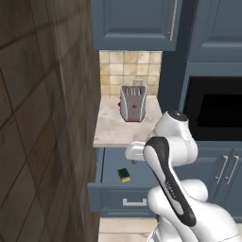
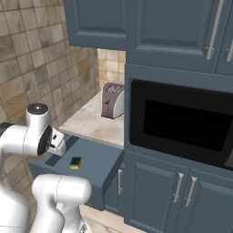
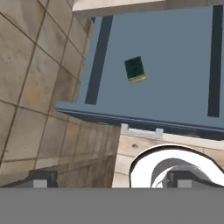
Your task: Restock the sink supplies by placing the sponge and soap dispenser on the counter and next to the sink. Make sure the soap dispenser is upright.
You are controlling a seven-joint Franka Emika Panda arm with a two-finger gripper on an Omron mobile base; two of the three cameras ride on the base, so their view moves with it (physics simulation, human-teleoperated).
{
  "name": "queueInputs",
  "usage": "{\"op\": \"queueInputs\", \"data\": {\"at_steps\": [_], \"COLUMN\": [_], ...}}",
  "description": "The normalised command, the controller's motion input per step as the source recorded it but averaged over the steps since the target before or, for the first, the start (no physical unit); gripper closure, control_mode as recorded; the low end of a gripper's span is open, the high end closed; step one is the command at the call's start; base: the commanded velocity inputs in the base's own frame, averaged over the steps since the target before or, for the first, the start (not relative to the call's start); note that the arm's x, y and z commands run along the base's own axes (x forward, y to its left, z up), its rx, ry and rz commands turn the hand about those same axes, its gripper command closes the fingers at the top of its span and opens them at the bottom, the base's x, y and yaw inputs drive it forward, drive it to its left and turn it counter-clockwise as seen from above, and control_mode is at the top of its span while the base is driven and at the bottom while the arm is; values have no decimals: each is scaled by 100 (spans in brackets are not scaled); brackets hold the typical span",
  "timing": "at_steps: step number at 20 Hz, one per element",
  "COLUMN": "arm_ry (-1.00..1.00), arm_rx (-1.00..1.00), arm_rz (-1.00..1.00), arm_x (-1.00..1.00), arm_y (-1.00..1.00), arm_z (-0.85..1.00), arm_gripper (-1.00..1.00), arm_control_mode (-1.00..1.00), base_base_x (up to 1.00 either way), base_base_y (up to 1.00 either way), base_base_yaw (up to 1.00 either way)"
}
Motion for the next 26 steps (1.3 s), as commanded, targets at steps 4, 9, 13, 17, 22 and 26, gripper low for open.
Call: {"op": "queueInputs", "data": {"at_steps": [4, 9, 13, 17, 22, 26], "arm_ry": [15, 17, 10, 7, 4, 7], "arm_rx": [-14, -21, -16, -4, 0, 0], "arm_rz": [0, 0, 0, 0, 0, 0], "arm_x": [72, 74, 52, 50, 55, 55], "arm_y": [-5, 0, 0, 0, 0, 0], "arm_z": [-76, -72, -52, -30, -23, -52], "arm_gripper": [-100, -100, -100, -100, -100, -100], "arm_control_mode": [-100, -100, -100, -100, -100, -100], "base_base_x": [0, 0, 0, 0, 0, 0], "base_base_y": [0, 0, 0, 0, 0, 0], "base_base_yaw": [0, 0, 0, 0, 0, 0]}}
